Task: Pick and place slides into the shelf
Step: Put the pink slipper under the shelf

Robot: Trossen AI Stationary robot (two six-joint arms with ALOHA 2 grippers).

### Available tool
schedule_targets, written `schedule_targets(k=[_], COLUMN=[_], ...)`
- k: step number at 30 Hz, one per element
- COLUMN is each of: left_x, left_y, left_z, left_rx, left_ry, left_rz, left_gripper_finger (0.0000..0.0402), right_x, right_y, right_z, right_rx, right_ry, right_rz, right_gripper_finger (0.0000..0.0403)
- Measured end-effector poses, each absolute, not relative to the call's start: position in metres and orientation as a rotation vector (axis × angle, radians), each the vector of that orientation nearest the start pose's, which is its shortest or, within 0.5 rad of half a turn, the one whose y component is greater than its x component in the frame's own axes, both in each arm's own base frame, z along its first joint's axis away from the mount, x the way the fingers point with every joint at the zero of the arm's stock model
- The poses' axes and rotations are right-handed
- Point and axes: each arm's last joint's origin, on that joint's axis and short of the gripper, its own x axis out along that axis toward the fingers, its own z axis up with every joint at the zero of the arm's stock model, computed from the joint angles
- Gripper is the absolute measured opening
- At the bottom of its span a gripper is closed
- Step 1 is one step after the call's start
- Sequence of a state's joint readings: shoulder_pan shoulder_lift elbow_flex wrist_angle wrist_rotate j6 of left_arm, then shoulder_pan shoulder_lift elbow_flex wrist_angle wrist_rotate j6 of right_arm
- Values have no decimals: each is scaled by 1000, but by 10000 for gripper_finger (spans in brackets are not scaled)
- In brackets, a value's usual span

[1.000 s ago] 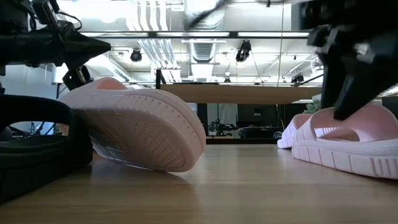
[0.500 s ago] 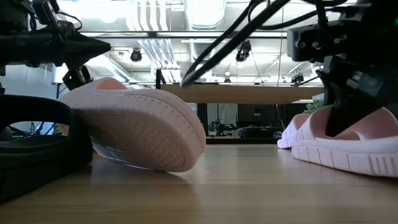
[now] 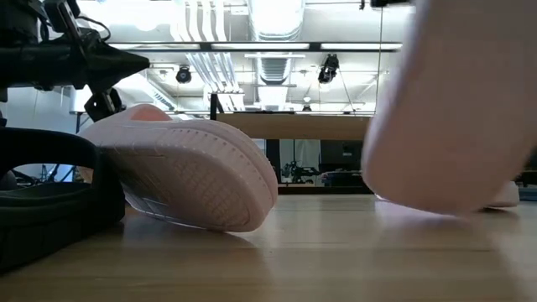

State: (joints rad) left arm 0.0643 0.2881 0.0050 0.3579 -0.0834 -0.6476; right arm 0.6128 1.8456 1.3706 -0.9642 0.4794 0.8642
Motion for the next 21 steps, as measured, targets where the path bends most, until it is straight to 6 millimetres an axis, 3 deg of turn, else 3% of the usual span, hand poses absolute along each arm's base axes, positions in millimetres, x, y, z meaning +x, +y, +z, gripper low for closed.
schedule_targets(k=[6, 14, 21], left_x=[115, 115, 116], left_y=[10, 10, 10], left_z=[174, 174, 173], left_rx=[-646, -646, -641], left_ry=[-113, -111, -106], left_rz=[120, 121, 123], left_gripper_finger=[2, 2, 2], right_x=[301, 324, 323], right_y=[180, 124, 89], right_z=[216, 194, 176], right_rx=[-73, -296, -432], right_ry=[1022, 1147, 1276], right_rz=[-473, -510, -495], right_gripper_finger=[13, 13, 13])
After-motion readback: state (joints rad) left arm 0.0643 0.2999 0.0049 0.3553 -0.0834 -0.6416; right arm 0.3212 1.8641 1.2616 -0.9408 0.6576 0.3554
